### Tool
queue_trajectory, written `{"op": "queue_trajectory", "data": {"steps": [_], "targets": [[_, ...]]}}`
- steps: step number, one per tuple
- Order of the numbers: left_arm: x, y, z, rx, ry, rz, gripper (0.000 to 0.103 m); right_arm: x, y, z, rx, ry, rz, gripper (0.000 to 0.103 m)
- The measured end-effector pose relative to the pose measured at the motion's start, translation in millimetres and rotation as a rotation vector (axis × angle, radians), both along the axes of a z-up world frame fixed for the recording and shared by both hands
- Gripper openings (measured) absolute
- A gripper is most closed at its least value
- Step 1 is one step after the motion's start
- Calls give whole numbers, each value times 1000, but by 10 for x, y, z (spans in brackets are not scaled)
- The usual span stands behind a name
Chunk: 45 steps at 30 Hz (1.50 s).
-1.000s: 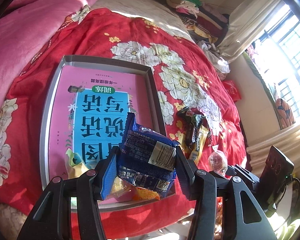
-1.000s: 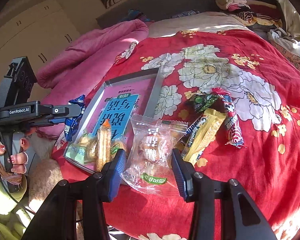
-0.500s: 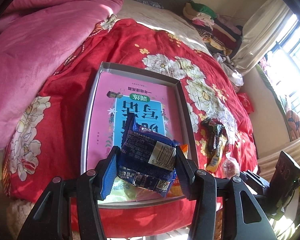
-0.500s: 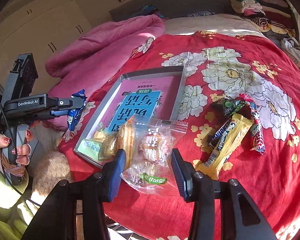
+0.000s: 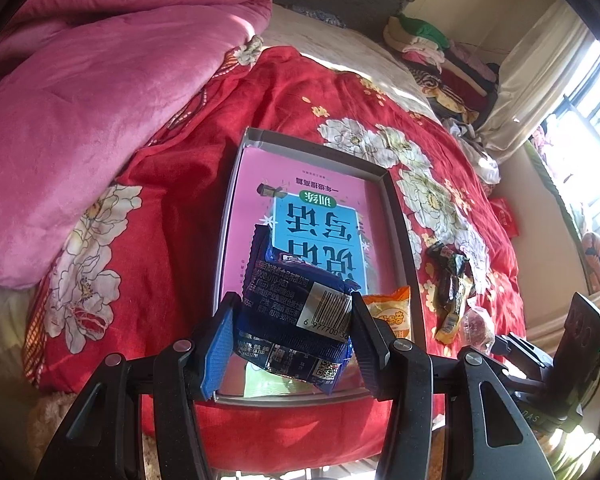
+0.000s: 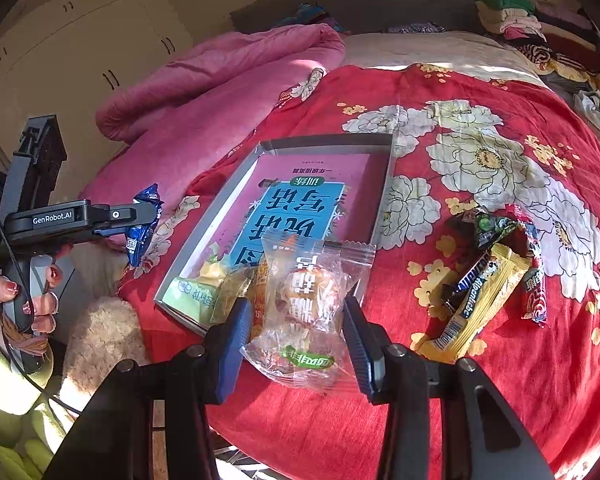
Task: Organize snacks
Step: 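Carry the biscuit pack with the left gripper while the right carries the candy bag to the tray, then lower the biscuit pack into the tray with the left gripper while the right releases the candy bag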
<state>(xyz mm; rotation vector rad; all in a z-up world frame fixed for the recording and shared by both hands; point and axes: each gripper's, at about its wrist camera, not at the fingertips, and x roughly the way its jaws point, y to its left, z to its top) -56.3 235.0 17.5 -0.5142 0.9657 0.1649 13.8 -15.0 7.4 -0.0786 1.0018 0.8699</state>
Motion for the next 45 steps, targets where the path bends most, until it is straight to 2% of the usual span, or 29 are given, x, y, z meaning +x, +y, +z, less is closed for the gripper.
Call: {"op": "queue_trajectory", "data": {"steps": [13,20,30,45], "targets": [[-119,86,-191,23,48,18,55,28,175,-126,-73,21,19,47],[-97,8,-303,42,64,-8,55,42,260,-166,-94,19,17,47],[-32,-160,-421,139,102,-60,55,52,287,-204,-112,14,16,47],[15,-285,-564,158,139,-95,55,32,402,-397,-160,36,42,47]]}}
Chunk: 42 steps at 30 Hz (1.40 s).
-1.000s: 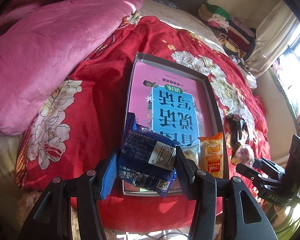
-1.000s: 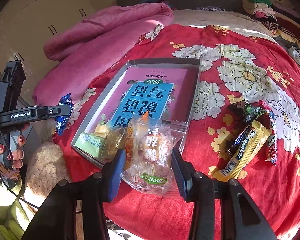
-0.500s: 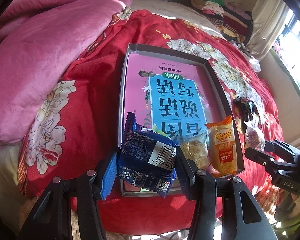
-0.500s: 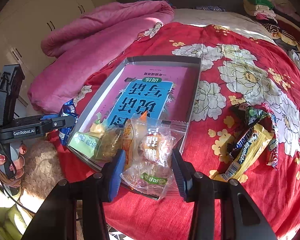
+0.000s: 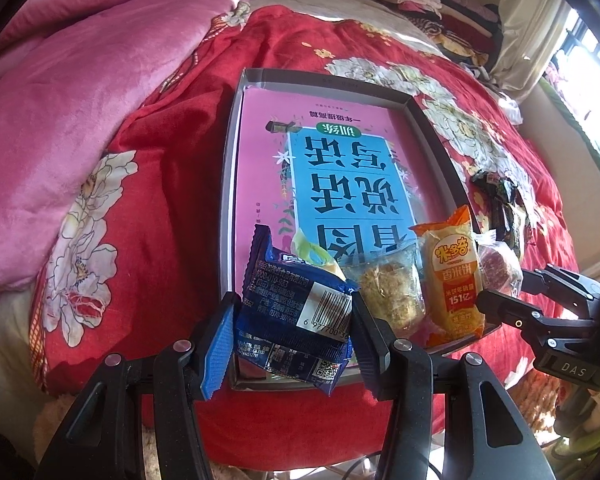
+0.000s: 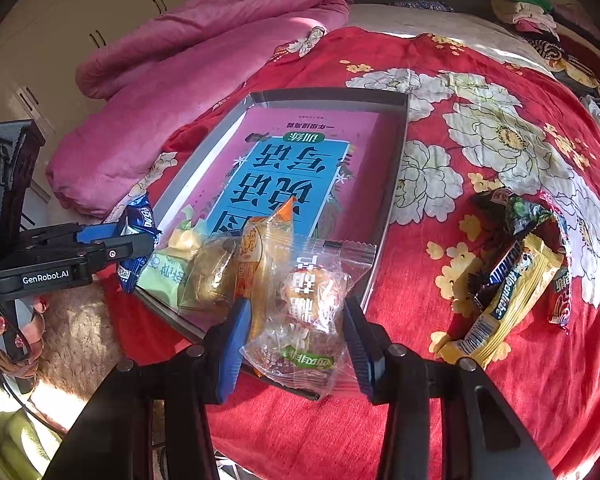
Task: Organize snacks
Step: 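Lower the biscuit pack into the tray with the left gripper while the right releases the candy bag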
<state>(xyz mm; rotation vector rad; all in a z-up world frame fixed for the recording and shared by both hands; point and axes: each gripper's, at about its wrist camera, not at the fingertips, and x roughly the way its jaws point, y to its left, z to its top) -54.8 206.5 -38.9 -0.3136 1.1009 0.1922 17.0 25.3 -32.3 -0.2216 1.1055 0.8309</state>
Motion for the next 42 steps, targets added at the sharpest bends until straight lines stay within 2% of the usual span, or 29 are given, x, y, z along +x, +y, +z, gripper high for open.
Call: {"op": "queue_trajectory", "data": {"steps": [11,27,40,42], "targets": [[29,-30,-43,2,11,-8,55,-37,108,-80,10,10,34,48],[67,-40,-49,5,24,-8,57,-41,-47,38,40,-1,8,54],[62,-74,74,3,-1,-18,58,-128,-57,127,86,14,40,55],[63,-74,97,1,-7,-18,58,-139,-28,120,88,14,50,57]]}}
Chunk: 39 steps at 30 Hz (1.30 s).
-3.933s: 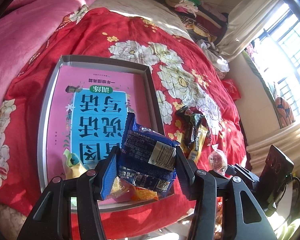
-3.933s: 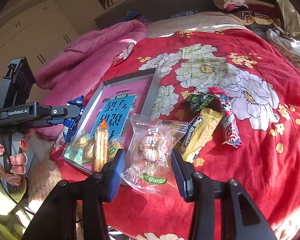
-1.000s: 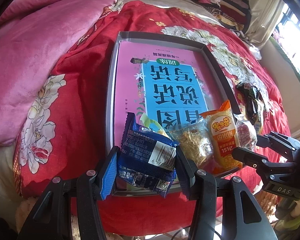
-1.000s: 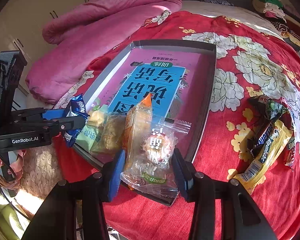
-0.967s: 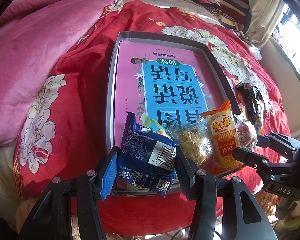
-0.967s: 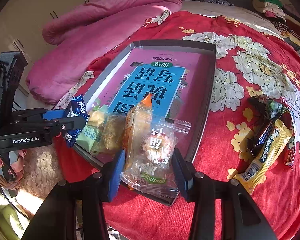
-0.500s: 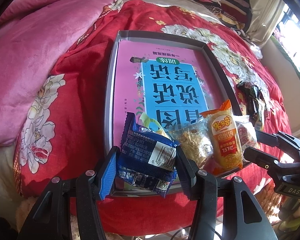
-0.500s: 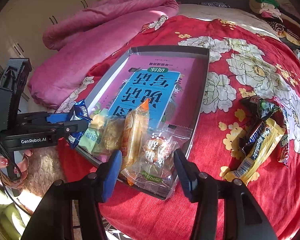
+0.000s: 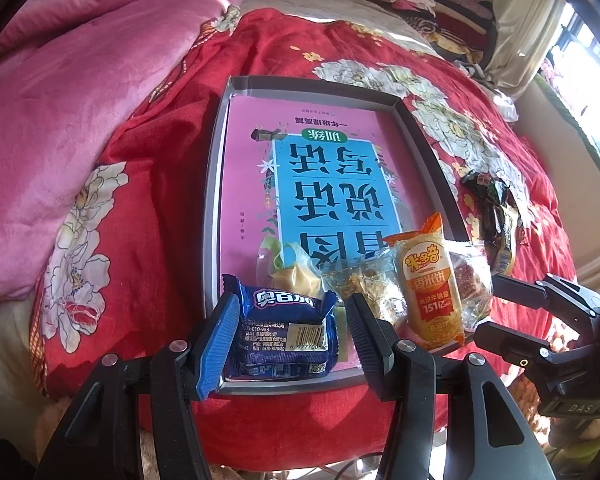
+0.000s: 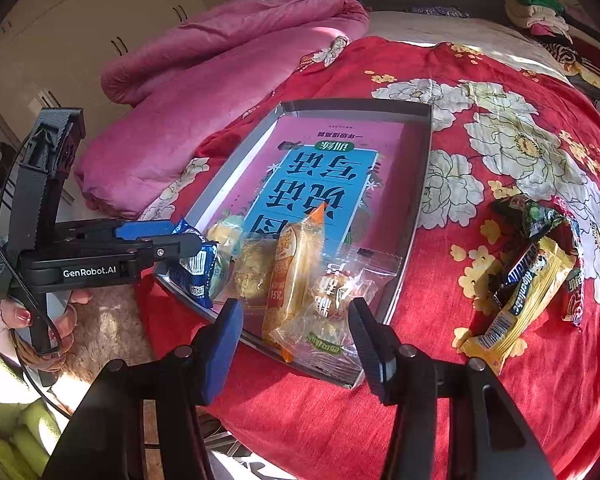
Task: Organize snacks
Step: 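Lower the biscuit pack into the tray with the left gripper while the right releases the candy bag, then move both open grippers toward the snack pile beside the tray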
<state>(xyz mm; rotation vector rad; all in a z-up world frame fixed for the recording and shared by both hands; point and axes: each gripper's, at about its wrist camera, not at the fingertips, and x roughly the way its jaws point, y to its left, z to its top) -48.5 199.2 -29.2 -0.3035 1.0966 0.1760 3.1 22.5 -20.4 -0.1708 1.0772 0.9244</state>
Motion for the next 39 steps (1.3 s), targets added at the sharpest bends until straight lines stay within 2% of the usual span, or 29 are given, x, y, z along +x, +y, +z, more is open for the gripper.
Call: {"op": "queue_trajectory", "data": {"steps": [2,9,18,26,39], "targets": [[5,1,17,1,-3,0,59,-7,22,-8,5,2,9,60],[16,-3,103,-4,-21,5,62,-16,47,3,14,-5,17,61],[74,-29,232,-6,-48,14,63,53,-93,131,37,-42,-39,61],[142,-121,287,10,-49,11,71,133,-233,245,50,-85,-93,61],[259,-340,377,4,-55,-31,73,256,-586,352,73,-116,-205,61]]}}
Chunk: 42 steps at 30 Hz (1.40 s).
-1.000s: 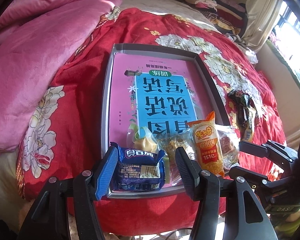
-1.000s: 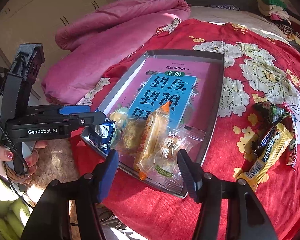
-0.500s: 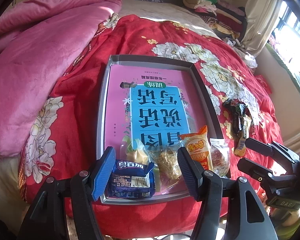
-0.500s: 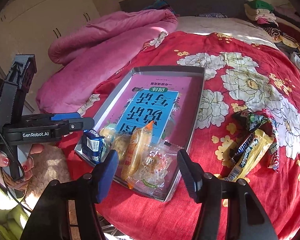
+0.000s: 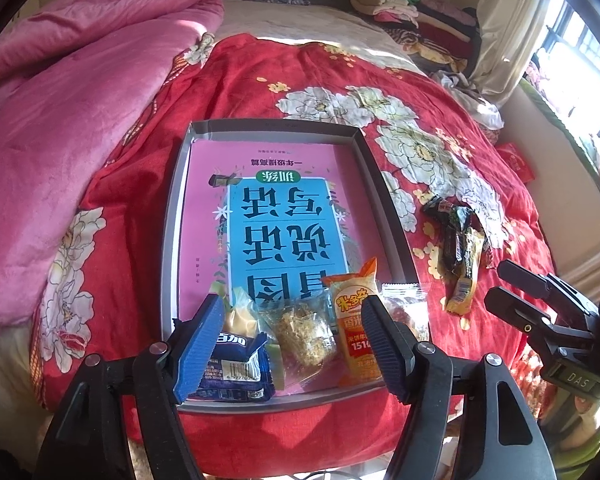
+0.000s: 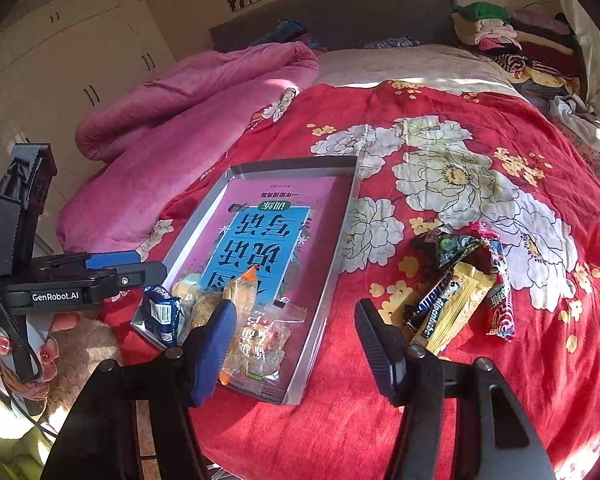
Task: Organize snacks
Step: 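Move both open grippers toward the snack pile beside the tray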
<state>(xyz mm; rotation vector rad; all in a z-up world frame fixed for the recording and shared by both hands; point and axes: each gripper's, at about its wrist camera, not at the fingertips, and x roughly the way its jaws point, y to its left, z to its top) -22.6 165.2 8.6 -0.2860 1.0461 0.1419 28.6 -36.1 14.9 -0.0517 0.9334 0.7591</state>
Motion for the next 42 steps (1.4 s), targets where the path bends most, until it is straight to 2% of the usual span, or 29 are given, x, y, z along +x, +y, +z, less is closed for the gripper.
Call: {"op": "queue_trajectory", "data": {"steps": [17,29,42], "targets": [[184,-430,138,0,-14,-104,73,158,-456,123,11,-32,-122,62],[401,-634,238,20,-30,-155,73,221,-654,68,13,-18,-172,62],[680,-894,277,14,-33,-211,73,305,-802,-124,6,37,-210,62]]}}
